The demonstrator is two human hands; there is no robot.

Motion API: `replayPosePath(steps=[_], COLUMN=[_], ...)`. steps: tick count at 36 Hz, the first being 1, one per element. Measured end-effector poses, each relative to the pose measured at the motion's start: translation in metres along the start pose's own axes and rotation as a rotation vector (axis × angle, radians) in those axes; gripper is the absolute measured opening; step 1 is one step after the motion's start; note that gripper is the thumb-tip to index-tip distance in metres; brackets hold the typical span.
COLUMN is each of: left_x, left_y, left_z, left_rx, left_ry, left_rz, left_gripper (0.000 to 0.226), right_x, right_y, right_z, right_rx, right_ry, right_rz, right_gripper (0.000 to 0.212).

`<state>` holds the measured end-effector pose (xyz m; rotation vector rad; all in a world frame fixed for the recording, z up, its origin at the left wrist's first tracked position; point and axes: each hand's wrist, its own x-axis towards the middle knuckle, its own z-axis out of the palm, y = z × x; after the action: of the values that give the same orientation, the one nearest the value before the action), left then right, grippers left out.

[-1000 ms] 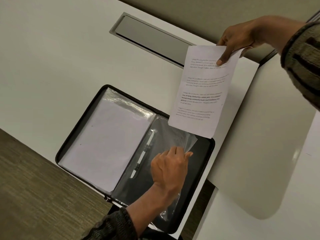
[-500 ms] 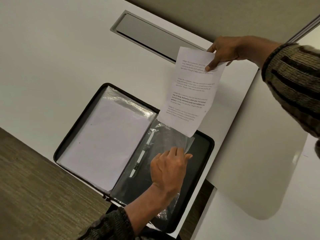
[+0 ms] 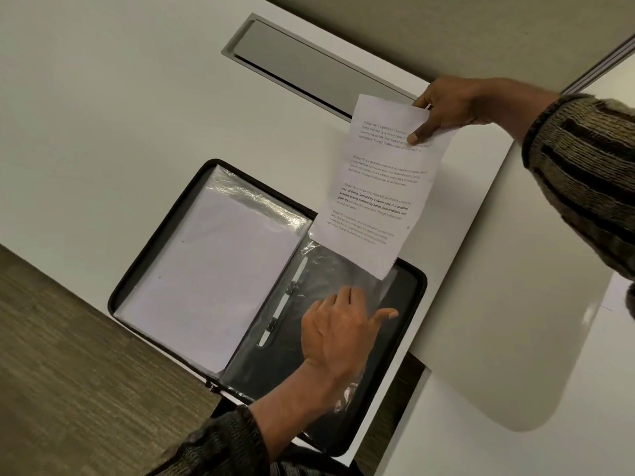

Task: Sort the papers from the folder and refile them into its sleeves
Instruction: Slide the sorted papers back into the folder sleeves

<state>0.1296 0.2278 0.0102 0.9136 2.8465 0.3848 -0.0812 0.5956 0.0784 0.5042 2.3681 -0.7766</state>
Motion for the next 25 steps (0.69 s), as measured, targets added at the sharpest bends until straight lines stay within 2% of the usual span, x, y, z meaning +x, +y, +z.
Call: replayPosePath(steps=[5, 8, 10, 19, 25], left_x=[-0.003, -0.006, -0.010, -0.031, -0.031], left_y=[-0.001, -0.012, -0.020, -0.042, -0.018], left_z=[0.004, 0.013, 0.023, 0.048, 0.054], left_rx=[-0.053, -0.036, -0.012, 0.106, 0.108], left_ry=[-0.102, -0.307, -0.401, -0.384, -0.425], left_rz=[-0.025, 0.014, 0.056, 0.256, 0.481], left_gripper=[0.082, 0.105, 0.110, 0.117, 0.114], right_x=[-0.006, -0.004, -0.002, 0.008, 0.006], right_y=[0.008, 0.013, 0.014, 0.012, 0.009], right_z=[0.008, 0.017, 0.025, 0.054, 0.064], right_rx=[-0.041, -0.051, -0.081, -0.147, -0.127], right_ry=[-0.064, -0.090, -0.112, -0.156, -0.178], right_rz=[0.037, 0.045, 0.038, 0.023, 0.019], right_gripper=[0.033, 0.034, 0.035, 0.055, 0.046])
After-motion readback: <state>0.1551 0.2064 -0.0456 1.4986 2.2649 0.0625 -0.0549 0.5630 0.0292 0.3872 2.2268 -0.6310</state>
